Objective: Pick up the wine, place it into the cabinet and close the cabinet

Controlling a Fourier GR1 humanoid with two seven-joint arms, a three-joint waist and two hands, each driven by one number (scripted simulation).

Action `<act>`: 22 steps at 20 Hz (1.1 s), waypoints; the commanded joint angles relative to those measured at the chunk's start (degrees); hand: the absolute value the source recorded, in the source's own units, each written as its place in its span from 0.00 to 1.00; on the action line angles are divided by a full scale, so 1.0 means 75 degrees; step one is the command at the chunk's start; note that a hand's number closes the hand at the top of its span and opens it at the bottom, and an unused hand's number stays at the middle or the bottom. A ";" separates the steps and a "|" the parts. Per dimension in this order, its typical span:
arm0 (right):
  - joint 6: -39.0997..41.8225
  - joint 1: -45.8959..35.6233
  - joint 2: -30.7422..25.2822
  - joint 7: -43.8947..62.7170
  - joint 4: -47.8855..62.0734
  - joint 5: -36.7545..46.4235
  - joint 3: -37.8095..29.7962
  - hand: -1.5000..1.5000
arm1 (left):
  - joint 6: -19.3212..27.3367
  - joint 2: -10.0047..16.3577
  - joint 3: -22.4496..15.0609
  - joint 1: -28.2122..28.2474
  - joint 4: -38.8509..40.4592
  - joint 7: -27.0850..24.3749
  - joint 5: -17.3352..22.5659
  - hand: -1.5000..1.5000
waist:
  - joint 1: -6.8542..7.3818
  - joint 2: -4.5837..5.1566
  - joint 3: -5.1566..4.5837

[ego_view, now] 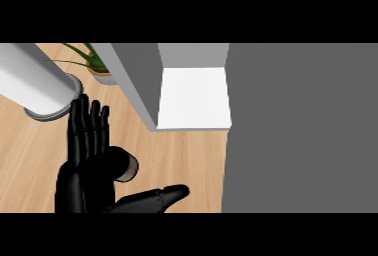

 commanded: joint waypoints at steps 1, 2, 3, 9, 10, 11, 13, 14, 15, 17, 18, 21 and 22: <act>-0.0039 0.0063 -0.0091 0.0859 -0.0792 -0.0312 0.0020 0.00 | 0.1656 -0.0044 -0.1185 -0.0845 0.0312 0.0857 -0.0553 0.00 | 0.0018 0.0001 0.0005; 0.0163 0.0479 -0.0214 0.0911 -0.1237 -0.0530 0.0038 0.00 | 0.1899 -0.0044 -0.1398 -0.0973 0.0515 0.0868 -0.0687 0.00 | -0.0011 -0.0005 0.0006; 0.0054 -0.0065 -0.0279 0.1350 -0.1189 -0.0799 -0.0147 0.00 | 0.2171 -0.0045 -0.1716 -0.1206 0.0267 0.1463 -0.1166 0.00 | 0.0039 -0.0006 0.0009; -0.0415 -0.0265 -0.0036 0.2122 -0.1761 -0.0100 0.0417 0.00 | 0.3276 -0.0046 -0.2152 -0.2294 0.0802 0.2603 -0.1977 0.00 | 0.0059 0.0000 0.0003; -0.0470 -0.0505 0.0036 0.1933 -0.1397 -0.0259 0.0150 0.00 | 0.3269 -0.0046 -0.2433 -0.2079 0.0324 0.3282 -0.2732 0.00 | 0.0107 -0.0011 0.0007; -0.0588 -0.0286 0.0028 0.2440 -0.2007 -0.0013 0.0554 0.00 | 0.3006 -0.0046 -0.1946 -0.2434 0.0523 0.3331 -0.2532 0.00 | 0.0074 -0.0008 0.0004; -0.0215 0.0300 0.0049 0.1666 -0.1789 -0.0275 0.0320 0.00 | 0.3205 -0.0046 -0.2097 -0.2758 0.0554 0.3851 -0.2867 0.00 | 0.0047 -0.0009 0.0008; -0.0573 -0.0392 -0.0052 0.2580 -0.2108 -0.0211 0.0392 0.00 | 0.3099 -0.0046 -0.2298 -0.2446 0.0067 0.4285 -0.3365 0.00 | 0.0110 -0.0027 0.0006; -0.0357 -0.0020 -0.0183 0.2266 -0.2129 -0.0521 -0.0064 0.00 | 0.2905 -0.0046 -0.1919 -0.2623 0.0168 0.4409 -0.3389 0.00 | 0.0073 -0.0018 0.0009; -0.0497 -0.0372 -0.0100 0.2566 -0.2162 -0.0539 0.0091 0.00 | 0.3735 -0.0046 -0.2579 -0.2698 0.0510 0.4621 -0.3716 0.00 | 0.0066 -0.0022 0.0008; -0.0337 -0.0389 -0.0218 0.2364 -0.1929 -0.0854 -0.0404 0.00 | 0.3011 -0.0046 -0.1902 -0.2585 0.0004 0.4674 -0.3662 0.00 | 0.0089 -0.0012 0.0007; -0.0898 -0.0585 0.0129 0.3061 -0.2470 0.0013 0.0503 0.00 | 0.3234 -0.0046 -0.2121 -0.2364 0.0065 0.4882 -0.4222 0.00 | 0.0095 -0.0027 0.0001; -0.0492 -0.0475 -0.0188 0.2825 -0.2206 -0.0719 -0.0214 0.00 | 0.2561 -0.0046 -0.2058 -0.1677 -0.0820 0.5043 -0.4602 0.00 | 0.0145 -0.0033 0.0006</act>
